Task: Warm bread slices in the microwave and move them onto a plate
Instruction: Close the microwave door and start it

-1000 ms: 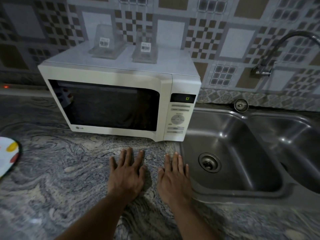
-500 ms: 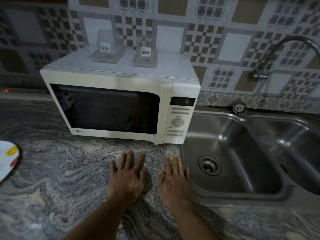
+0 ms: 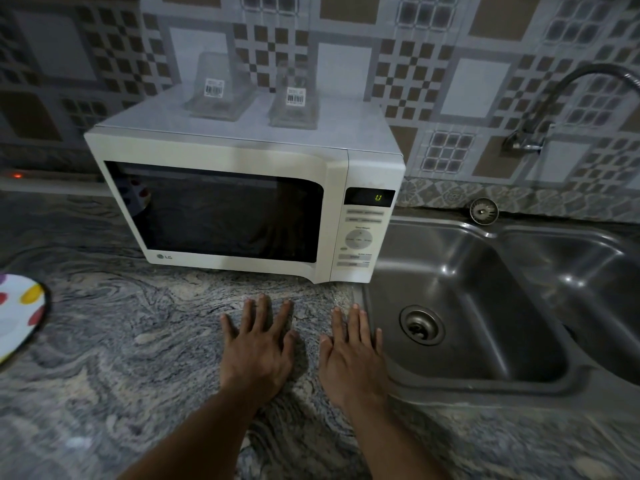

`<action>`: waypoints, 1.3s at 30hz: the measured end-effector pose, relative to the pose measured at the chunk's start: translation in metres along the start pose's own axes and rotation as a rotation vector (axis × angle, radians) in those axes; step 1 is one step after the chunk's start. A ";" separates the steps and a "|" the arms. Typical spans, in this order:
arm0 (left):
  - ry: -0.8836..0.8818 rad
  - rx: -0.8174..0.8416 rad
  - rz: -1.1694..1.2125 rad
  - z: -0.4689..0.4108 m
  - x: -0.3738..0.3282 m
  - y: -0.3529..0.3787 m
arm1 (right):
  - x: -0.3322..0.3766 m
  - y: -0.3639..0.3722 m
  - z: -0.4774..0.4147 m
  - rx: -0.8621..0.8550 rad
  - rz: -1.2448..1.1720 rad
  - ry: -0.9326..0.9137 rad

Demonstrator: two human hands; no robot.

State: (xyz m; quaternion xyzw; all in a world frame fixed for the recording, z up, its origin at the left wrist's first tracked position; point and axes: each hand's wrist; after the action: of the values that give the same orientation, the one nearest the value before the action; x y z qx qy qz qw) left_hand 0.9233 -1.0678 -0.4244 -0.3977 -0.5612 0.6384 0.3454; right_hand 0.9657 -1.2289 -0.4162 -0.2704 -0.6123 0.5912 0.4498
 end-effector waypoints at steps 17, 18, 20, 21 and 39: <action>0.007 -0.004 0.008 0.001 0.000 -0.002 | 0.000 0.000 0.000 -0.007 -0.007 0.003; 0.005 -0.006 0.011 0.000 -0.001 -0.003 | 0.000 0.000 0.000 -0.009 -0.006 0.002; 0.004 -0.008 0.017 0.000 -0.001 -0.002 | 0.000 -0.001 0.000 -0.010 -0.003 0.000; 0.004 -0.009 0.016 0.000 0.000 -0.002 | 0.000 -0.001 -0.001 -0.009 -0.001 -0.002; 0.015 0.003 -0.011 -0.002 -0.001 0.001 | 0.000 0.006 0.000 -0.058 0.024 0.022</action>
State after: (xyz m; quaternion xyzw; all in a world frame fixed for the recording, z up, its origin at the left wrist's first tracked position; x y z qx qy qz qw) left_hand 0.9258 -1.0675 -0.4251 -0.3988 -0.5599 0.6344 0.3536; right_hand 0.9644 -1.2283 -0.4218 -0.2971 -0.6207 0.5757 0.4416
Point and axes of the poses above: each hand's wrist, its own z-axis away from the middle knuckle, its own y-axis out of the palm, x = y × z, and after that the axes turned 10 degrees about -y, right-handed
